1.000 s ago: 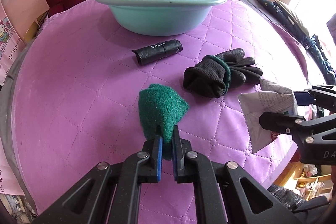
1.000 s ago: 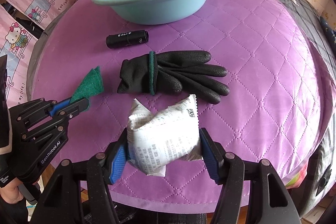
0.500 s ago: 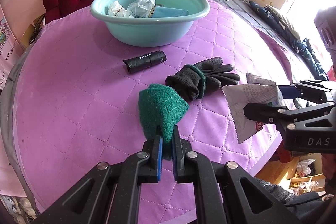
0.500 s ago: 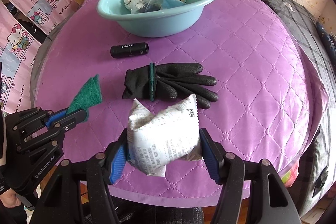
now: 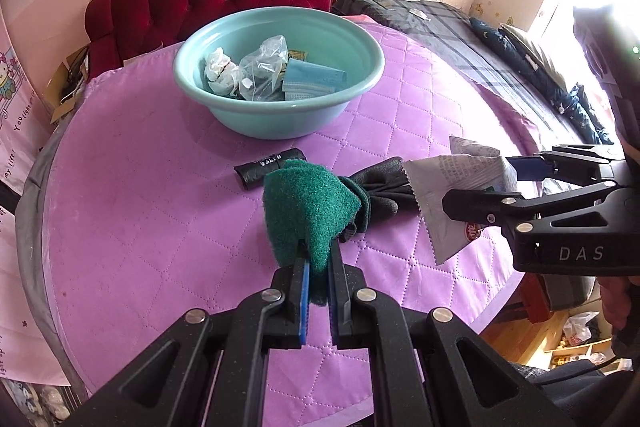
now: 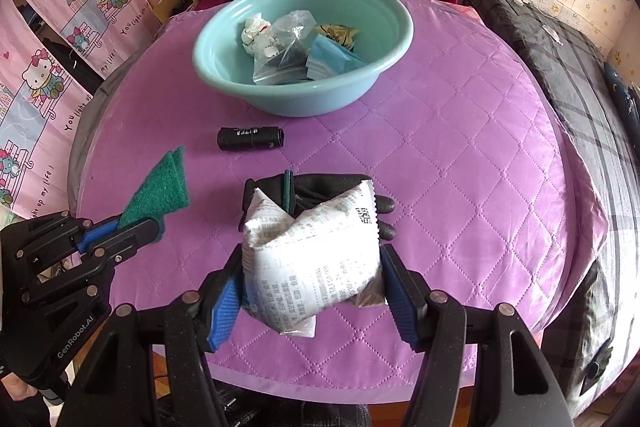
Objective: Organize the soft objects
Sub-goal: 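Carry the packet with the right tool while the left tool carries the green pad toward the basin, then open both tools to drop the packet and green pad into the basin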
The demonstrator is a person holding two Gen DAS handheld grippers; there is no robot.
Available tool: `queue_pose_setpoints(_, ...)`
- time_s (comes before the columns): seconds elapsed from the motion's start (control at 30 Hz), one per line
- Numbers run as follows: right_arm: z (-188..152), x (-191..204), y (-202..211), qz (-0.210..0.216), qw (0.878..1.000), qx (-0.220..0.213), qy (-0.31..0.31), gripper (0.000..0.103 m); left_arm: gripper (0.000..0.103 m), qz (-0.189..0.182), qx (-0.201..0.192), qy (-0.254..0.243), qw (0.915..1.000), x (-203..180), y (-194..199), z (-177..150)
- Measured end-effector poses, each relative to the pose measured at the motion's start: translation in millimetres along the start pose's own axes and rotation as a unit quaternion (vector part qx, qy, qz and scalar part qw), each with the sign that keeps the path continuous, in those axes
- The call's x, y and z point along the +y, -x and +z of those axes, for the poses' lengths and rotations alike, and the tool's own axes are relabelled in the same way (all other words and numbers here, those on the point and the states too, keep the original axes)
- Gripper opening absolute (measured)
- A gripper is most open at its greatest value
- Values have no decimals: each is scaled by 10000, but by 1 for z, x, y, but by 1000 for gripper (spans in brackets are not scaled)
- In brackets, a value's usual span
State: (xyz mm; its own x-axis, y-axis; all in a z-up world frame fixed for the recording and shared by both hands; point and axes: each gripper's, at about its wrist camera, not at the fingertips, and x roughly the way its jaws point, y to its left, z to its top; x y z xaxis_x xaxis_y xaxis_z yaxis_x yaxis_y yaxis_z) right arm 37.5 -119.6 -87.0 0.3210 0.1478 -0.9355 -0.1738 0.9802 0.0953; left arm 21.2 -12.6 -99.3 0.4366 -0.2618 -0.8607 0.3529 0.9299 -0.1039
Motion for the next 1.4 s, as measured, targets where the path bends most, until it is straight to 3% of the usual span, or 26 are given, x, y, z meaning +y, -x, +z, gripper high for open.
queue_pose_setpoints(0.77, 78, -12, 19, 57, 9993, -294, 235, 68, 7, -1, -254, -116, 9996, 1, 10, 68)
queue_pose_setpoints(1.4, 165, -16, -2, 143, 9982, -458, 356, 69, 8, 39, -247, -152, 9996, 25, -18, 125)
